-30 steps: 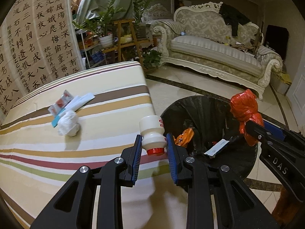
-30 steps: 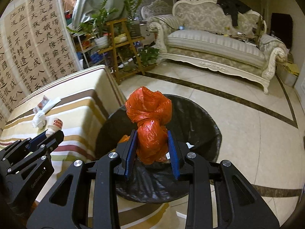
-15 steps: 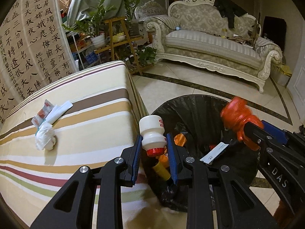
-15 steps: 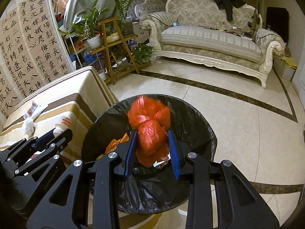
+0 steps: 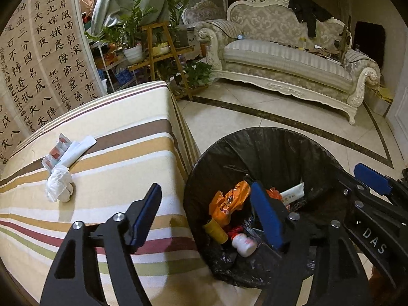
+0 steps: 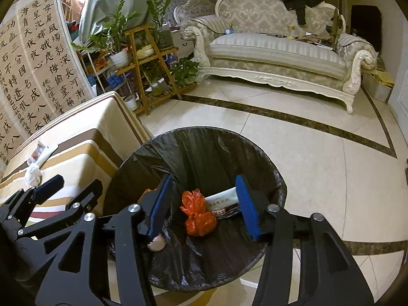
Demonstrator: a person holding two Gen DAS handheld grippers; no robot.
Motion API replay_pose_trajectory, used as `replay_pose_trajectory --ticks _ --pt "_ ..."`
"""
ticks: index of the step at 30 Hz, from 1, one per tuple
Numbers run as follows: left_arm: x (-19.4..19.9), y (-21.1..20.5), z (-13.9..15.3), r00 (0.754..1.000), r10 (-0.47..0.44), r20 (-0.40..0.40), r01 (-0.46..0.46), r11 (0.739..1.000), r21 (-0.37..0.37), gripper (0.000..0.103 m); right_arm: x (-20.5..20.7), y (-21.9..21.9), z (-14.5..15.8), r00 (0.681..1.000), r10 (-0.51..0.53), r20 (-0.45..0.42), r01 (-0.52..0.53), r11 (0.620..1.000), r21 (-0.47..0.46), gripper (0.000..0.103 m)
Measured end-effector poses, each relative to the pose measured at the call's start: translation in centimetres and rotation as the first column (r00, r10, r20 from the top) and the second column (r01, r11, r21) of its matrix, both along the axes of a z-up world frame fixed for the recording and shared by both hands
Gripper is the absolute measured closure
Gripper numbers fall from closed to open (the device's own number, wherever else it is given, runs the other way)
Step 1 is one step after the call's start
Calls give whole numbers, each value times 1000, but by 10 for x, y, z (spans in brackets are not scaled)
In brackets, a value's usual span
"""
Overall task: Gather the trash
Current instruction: 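Move back to the table and grasp the white tissue ball with the right gripper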
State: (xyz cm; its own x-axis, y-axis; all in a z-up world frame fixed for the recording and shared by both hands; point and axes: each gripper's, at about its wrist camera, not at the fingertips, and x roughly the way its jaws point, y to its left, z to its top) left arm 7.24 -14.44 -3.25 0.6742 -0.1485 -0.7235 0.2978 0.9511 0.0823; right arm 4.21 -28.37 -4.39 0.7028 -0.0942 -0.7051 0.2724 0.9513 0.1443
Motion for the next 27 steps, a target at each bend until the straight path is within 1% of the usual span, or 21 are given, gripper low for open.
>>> replay_pose_trajectory --ticks 2,5,8,12,17,21,27 --pt "-1 1 1 1000 5 4 -5 1000 1 30 -2 -1 0 1000 -4 1 4 1000 -1 47" --pt "-3 8 4 1000 19 11 -19 1000 -2 28 -3 0 0 1000 -7 2 7 1000 -3 40" --pt "-4 18 6 999 35 9 -35 999 -7 28 -3 2 1 1000 5 -1 -5 1000 -1 38" --pt "-7 43 9 997 80 11 -80 997 -18 27 -4 14 2 999 32 -3 -32 999 -8 37" --pt "-9 75 12 990 141 8 -141 990 -25 27 1 41 5 997 82 -5 -82 997 -16 37" --pt "-10 106 14 980 197 17 -197 980 -24 27 8 69 10 990 141 -4 -141 990 -25 37" --pt "-8 156 13 958 286 16 -286 958 -17 26 20 111 18 974 226 1 -225 974 -29 37"
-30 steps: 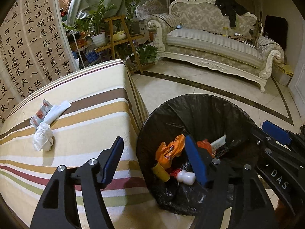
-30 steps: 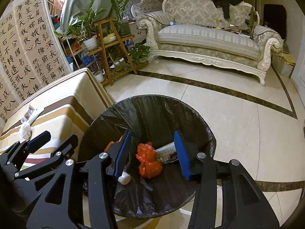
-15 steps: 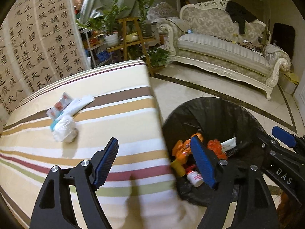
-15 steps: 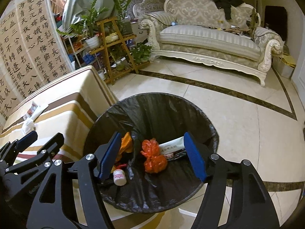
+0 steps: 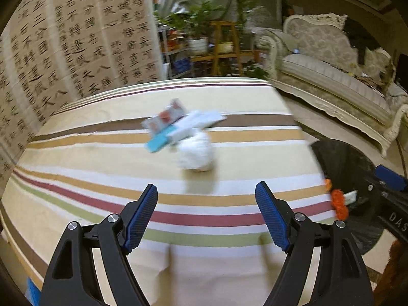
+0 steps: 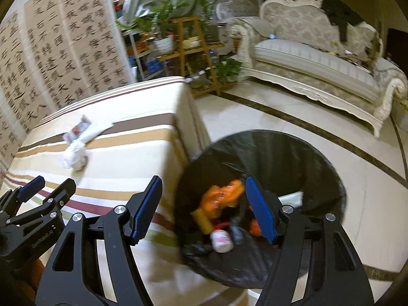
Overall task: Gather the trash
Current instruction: 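Move back to the table and grasp the white tissue ball with the right gripper, then grasp the snack wrapper with the left gripper while the right holds the tissue ball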
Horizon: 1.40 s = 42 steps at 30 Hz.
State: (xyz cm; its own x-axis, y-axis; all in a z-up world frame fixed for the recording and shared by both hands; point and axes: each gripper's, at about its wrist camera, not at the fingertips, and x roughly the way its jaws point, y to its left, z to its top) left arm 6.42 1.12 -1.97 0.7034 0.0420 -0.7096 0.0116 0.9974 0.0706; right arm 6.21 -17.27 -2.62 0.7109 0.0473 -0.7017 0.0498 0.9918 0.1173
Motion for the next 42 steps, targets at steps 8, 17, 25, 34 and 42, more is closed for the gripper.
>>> replay_pose_trajectory --ticks 8,17,25,34,42 --pt "6 60 -5 993 118 -7 -118 993 4 26 21 63 11 992 126 6 -126 992 -8 37" --pt "16 111 -6 979 203 -11 -203 979 -2 26 44 121 14 974 229 -6 -229 973 -15 37" --pt "22 134 -10 974 227 -23 -227 974 -9 26 64 166 4 955 295 -40 -296 955 -21 37" --pt "31 140 -11 977 210 -35 -211 977 -18 26 80 182 -10 945 309 -105 -315 948 -46 51" --pt "44 136 -9 983 179 -45 -180 983 -38 26 84 177 -12 942 313 -120 -321 945 -56 69"
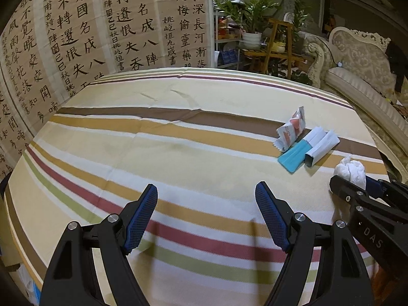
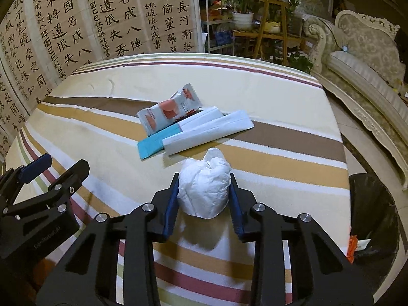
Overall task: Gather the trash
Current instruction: 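Grasp the snack wrapper with the left gripper while the right holds the tissue ball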
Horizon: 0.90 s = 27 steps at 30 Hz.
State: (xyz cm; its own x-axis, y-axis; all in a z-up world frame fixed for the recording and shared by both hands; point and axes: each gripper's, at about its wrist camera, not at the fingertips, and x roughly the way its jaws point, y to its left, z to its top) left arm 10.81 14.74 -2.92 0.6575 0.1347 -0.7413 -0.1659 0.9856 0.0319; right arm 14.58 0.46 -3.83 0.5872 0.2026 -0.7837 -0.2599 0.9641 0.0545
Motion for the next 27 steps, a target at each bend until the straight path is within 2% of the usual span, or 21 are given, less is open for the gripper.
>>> replay_pose_trajectory --ticks 5,11,21,25,27 --pt "12 -8 3 999 -41 -3 41 999 -15 26 5 -15 4 999 -33 17 33 999 6 69" --pt "32 -20 5 996 -88 1 88 996 5 26 18 -35 7 997 -76 26 76 997 12 69" --pt "73 -35 -6 987 -152 -43 152 988 2 27 36 -52 3 995 -100 19 99 994 36 69" --pt "81 -41 -8 982 -180 -50 180 984 -3 33 39 -53 0 995 -95 11 94 994 50 69" --pt "84 -43 -8 979 -196 -49 196 981 -6 42 39 -54 -1 996 -93 12 92 994 56 69"
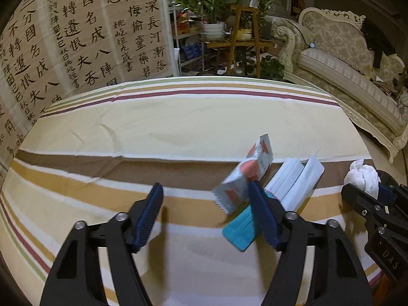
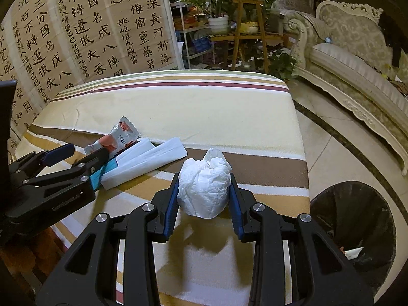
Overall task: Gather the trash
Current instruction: 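Grasp the snack wrapper with the left gripper while the right holds the tissue ball, then lift the wrapper with the left gripper while the right carries the tissue toward the bin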
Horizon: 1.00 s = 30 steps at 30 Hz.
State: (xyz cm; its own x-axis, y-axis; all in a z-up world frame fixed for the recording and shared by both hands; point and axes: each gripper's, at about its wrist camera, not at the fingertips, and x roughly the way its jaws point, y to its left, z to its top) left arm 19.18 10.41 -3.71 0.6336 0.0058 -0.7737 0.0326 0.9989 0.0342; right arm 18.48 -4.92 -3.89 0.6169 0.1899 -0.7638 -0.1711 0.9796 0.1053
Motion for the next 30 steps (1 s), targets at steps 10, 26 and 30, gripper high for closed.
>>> replay_pose_trajectory --ticks 10,26,30 --pt "3 -6 -2 997 -74 -19 73 997 -41 84 1 -2 0 1000 10 -1 -10 1000 13 69" --pt "-10 0 4 998 -70 -4 70 996 -50 102 -2 -1 -1 1000 8 -2 -8 1000 14 69" --pt "-17 7 9 999 -46 6 47 997 -60 102 -4 0 0 1000 10 1 -10 1000 15 69"
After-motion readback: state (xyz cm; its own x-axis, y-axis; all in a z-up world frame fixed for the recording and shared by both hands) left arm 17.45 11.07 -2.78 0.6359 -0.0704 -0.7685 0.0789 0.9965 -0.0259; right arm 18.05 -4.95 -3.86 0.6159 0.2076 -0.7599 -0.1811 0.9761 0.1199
